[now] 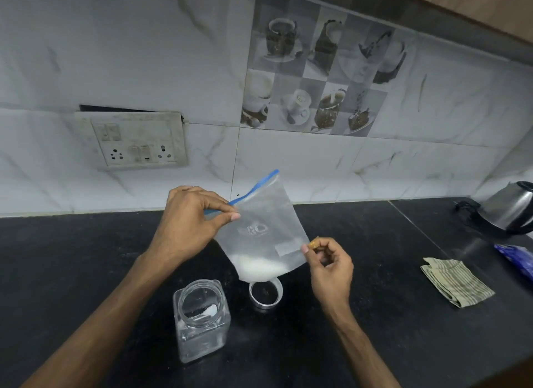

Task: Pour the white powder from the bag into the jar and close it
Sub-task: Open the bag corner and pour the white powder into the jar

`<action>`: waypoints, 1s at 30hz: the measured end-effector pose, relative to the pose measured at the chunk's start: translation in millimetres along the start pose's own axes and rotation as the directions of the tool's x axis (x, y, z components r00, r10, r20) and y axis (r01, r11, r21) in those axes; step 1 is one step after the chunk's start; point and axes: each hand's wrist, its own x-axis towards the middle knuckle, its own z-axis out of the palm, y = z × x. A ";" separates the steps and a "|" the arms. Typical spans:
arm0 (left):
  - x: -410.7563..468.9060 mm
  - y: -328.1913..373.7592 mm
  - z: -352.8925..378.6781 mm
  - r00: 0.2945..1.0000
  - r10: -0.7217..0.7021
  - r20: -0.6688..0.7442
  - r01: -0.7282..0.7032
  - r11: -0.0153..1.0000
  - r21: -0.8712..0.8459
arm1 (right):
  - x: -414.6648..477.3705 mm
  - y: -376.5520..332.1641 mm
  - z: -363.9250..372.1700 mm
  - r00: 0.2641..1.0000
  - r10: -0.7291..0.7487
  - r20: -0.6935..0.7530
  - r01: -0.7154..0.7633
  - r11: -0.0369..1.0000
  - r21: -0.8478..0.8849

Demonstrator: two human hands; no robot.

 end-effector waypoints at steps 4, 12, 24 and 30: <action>-2.4 -2.1 0.9 1.000 0.001 0.000 -0.001 1.000 -0.013 | -0.3 1.8 -1.9 0.998 -0.013 0.054 0.015 0.999 -0.044; -6.2 -6.4 1.5 1.000 -0.025 0.000 0.025 0.999 -0.023 | 3.5 -2.8 -5.4 0.998 -0.052 0.044 0.054 0.997 -0.049; -7.8 -7.2 2.1 0.999 -0.042 -0.005 0.042 0.998 -0.051 | 8.1 -2.3 -15.6 0.986 -0.071 0.148 0.070 0.997 0.012; -11.7 -2.4 2.8 0.998 -0.058 -0.002 0.058 0.997 -0.057 | 4.3 -7.7 -17.0 0.982 -0.037 0.187 0.052 0.996 -0.075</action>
